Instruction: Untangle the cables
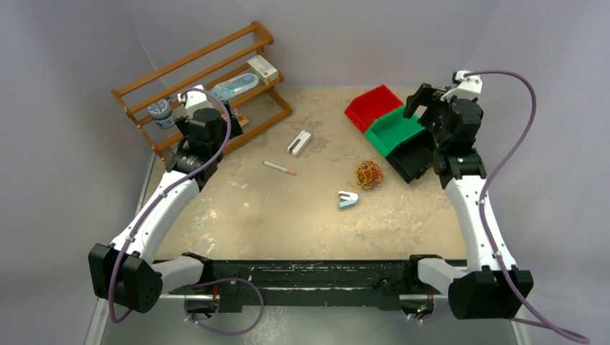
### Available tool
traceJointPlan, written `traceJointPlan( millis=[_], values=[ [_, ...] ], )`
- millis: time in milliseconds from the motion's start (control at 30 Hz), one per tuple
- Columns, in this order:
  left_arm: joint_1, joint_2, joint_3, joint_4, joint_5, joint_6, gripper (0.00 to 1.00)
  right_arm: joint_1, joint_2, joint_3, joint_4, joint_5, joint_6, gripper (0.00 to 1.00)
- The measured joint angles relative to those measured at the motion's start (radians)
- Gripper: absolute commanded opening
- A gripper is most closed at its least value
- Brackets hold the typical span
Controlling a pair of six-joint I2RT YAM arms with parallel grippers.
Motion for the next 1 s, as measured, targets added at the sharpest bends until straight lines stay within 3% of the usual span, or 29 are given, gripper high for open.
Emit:
traceJointPlan(
  millis=[233,533,1000],
  values=[
    [0.011,0.023,0.000,-0.006,0.035,0.029,0.98,0.026,0.102,0.044,-0.118,-0.014,0.030,0.99],
    [0.055,0.039,0.000,-0.016,0.106,0.042,0.99,0.216,0.313,0.044,-0.276,0.027,0.092,0.99],
    [0.133,0.084,0.000,-0.039,0.233,0.039,0.99,0.231,0.485,0.003,-0.317,0.023,0.089,0.99]
  ],
)
